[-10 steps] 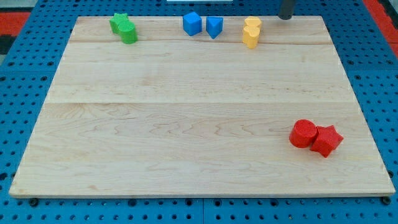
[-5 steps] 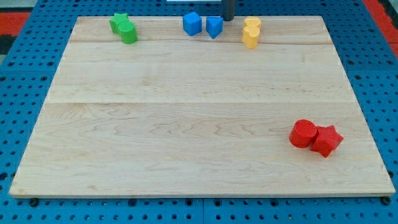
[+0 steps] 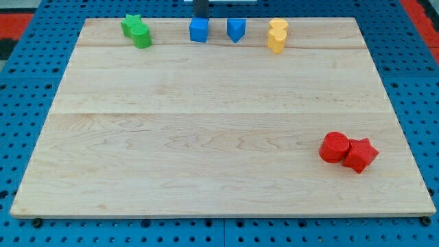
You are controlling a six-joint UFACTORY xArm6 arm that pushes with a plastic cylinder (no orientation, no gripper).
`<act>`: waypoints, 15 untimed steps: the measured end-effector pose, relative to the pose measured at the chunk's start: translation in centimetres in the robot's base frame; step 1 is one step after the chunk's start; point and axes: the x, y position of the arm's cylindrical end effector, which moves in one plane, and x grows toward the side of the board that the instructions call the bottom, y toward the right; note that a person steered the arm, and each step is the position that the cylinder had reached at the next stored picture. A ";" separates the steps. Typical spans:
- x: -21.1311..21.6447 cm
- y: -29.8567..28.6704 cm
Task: Push the blue cube towards the center of the board
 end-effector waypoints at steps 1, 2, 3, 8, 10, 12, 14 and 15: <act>-0.1 -1.3; -0.1 -2.5; -0.1 -3.2; 4.4 -6.0; -0.1 -6.6; 3.2 4.0; 13.7 4.2; 8.9 4.5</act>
